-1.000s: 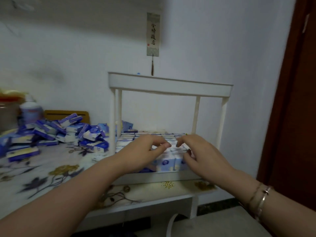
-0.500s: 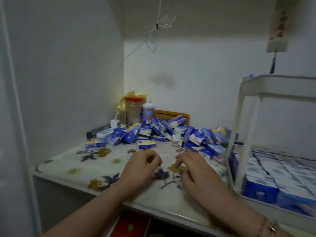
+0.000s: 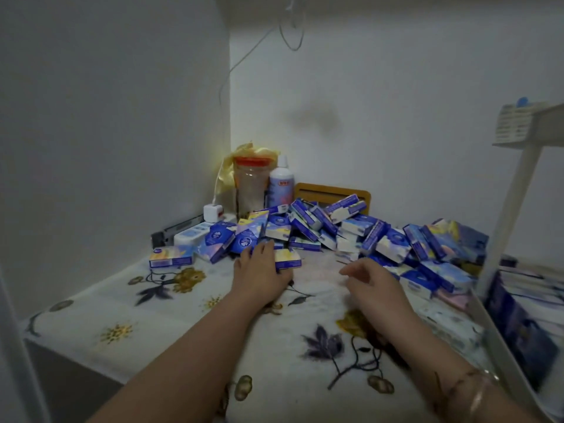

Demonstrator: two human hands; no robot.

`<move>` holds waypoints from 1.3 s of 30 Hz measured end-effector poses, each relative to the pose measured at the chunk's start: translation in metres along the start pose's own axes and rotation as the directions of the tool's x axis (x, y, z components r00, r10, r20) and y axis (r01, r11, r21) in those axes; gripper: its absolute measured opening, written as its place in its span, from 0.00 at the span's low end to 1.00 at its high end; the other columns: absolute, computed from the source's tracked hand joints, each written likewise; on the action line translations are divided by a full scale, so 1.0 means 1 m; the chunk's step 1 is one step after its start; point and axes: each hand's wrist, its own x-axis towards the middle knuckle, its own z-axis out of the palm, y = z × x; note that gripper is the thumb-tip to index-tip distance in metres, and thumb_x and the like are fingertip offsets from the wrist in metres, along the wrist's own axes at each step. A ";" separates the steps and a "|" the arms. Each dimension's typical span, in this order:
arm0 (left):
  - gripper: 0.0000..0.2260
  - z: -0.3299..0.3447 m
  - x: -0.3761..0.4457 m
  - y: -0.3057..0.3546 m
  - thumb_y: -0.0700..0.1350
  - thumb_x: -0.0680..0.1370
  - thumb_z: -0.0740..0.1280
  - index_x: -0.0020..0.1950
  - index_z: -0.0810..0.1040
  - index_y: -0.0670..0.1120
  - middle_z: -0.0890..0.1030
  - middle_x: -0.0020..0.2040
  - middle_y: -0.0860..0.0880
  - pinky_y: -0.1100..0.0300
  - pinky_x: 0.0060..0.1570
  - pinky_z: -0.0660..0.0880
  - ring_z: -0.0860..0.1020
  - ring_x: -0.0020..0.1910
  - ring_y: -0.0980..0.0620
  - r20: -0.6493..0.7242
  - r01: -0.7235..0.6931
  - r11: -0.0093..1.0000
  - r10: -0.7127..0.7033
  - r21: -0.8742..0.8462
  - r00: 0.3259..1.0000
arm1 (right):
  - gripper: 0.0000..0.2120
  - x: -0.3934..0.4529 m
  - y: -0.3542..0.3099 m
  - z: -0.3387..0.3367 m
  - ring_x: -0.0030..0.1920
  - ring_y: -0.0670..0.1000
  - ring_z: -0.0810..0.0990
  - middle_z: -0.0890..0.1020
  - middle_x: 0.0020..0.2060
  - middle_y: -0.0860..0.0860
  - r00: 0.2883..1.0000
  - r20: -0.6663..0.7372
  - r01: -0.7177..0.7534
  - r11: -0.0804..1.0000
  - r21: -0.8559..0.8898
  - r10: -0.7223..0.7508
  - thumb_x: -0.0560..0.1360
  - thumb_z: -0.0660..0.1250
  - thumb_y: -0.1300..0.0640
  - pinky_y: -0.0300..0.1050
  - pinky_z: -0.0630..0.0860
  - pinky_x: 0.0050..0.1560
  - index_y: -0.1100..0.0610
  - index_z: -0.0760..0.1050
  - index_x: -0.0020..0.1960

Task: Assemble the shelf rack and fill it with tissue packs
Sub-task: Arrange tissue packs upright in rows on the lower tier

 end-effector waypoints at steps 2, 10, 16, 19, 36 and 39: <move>0.30 0.000 0.003 0.002 0.58 0.76 0.64 0.74 0.61 0.48 0.65 0.72 0.45 0.49 0.67 0.63 0.61 0.70 0.42 -0.031 0.002 1.000 -0.002 0.027 1.000 | 0.08 0.002 0.003 -0.003 0.52 0.47 0.75 0.77 0.52 0.47 0.999 -0.031 -0.034 0.997 0.072 0.036 0.78 0.59 0.62 0.45 0.72 0.47 0.53 0.75 0.50; 0.25 -0.017 -0.048 0.038 0.55 0.69 0.75 0.63 0.73 0.51 0.69 0.55 0.52 0.63 0.54 0.67 0.70 0.57 0.54 -0.128 -0.252 0.879 0.218 -0.406 0.968 | 0.14 -0.001 -0.003 -0.004 0.49 0.49 0.79 0.77 0.51 0.48 0.984 0.013 -0.171 0.938 0.302 0.175 0.78 0.62 0.48 0.50 0.78 0.53 0.53 0.68 0.61; 0.28 -0.014 -0.086 0.063 0.55 0.66 0.77 0.62 0.72 0.55 0.71 0.58 0.54 0.58 0.58 0.69 0.69 0.59 0.55 -0.148 -0.395 0.806 0.368 -0.441 0.918 | 0.10 -0.028 -0.017 -0.019 0.51 0.49 0.78 0.79 0.55 0.52 0.998 -0.049 -0.037 0.981 0.192 0.047 0.79 0.63 0.55 0.43 0.77 0.45 0.54 0.71 0.59; 0.39 -0.014 -0.090 0.073 0.60 0.63 0.77 0.70 0.65 0.56 0.69 0.65 0.56 0.56 0.63 0.67 0.66 0.64 0.56 0.020 -0.323 0.820 0.376 -0.472 0.926 | 0.13 -0.052 -0.028 -0.052 0.49 0.50 0.78 0.79 0.49 0.49 0.971 -0.156 0.160 0.978 -0.134 -0.180 0.78 0.64 0.54 0.44 0.73 0.46 0.52 0.69 0.61; 0.25 0.009 -0.120 0.183 0.53 0.77 0.63 0.74 0.64 0.54 0.62 0.68 0.45 0.44 0.69 0.62 0.59 0.70 0.39 0.384 -0.444 0.892 0.439 -0.081 0.812 | 0.09 -0.181 -0.004 -0.209 0.46 0.49 0.80 0.82 0.46 0.46 0.909 -0.351 0.166 0.967 -0.194 -0.226 0.76 0.66 0.55 0.50 0.78 0.46 0.46 0.70 0.54; 0.24 0.004 -0.130 0.179 0.53 0.76 0.65 0.71 0.66 0.54 0.61 0.68 0.46 0.45 0.68 0.62 0.57 0.70 0.41 0.376 -0.412 0.907 0.413 -0.086 0.829 | 0.09 -0.182 0.010 -0.233 0.45 0.54 0.81 0.81 0.48 0.52 0.897 -0.421 0.090 0.989 -0.117 -0.131 0.76 0.66 0.55 0.58 0.81 0.44 0.47 0.70 0.54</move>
